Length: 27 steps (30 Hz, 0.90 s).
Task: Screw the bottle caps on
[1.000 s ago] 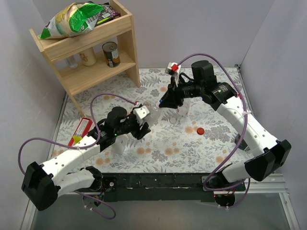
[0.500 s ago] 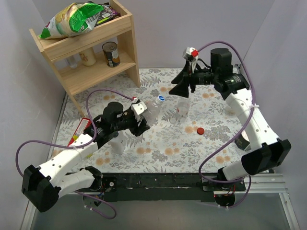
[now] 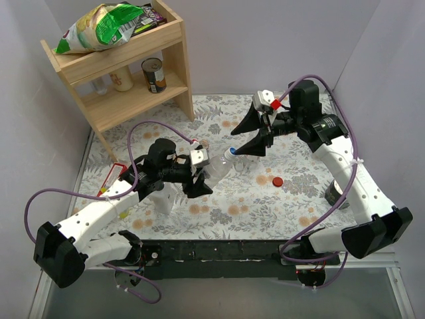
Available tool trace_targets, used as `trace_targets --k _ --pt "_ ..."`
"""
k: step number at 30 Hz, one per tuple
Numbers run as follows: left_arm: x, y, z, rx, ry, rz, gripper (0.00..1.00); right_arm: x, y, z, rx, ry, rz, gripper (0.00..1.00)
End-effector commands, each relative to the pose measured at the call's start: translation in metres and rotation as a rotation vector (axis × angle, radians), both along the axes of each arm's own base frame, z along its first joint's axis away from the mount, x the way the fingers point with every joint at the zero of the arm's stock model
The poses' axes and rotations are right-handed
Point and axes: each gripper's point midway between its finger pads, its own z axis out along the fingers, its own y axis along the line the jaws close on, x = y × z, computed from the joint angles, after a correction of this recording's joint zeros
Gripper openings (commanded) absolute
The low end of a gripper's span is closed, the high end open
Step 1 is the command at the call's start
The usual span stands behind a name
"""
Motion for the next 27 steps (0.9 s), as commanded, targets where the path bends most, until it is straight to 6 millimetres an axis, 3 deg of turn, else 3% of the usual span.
trace_targets --k 1,8,17,21,25,27 --pt "0.001 -0.003 0.020 -0.039 -0.041 -0.027 0.00 -0.010 0.002 -0.008 -0.006 0.016 0.059 0.68" --pt "0.002 -0.003 0.021 -0.048 -0.049 -0.017 0.00 -0.015 0.002 -0.018 -0.037 0.053 0.070 0.63" --pt "0.004 -0.005 0.020 -0.050 -0.053 -0.019 0.00 -0.011 0.009 -0.020 -0.031 0.111 0.089 0.40" --pt "0.016 -0.006 0.024 -0.056 -0.074 0.034 0.00 -0.013 0.012 -0.024 -0.026 0.180 0.098 0.26" --pt "0.044 -0.006 0.035 -0.058 -0.114 0.200 0.00 0.001 0.018 -0.029 -0.046 0.239 -0.032 0.15" --pt "0.048 -0.011 0.037 -0.057 -0.144 0.234 0.00 0.004 0.020 -0.023 -0.002 0.274 -0.086 0.12"
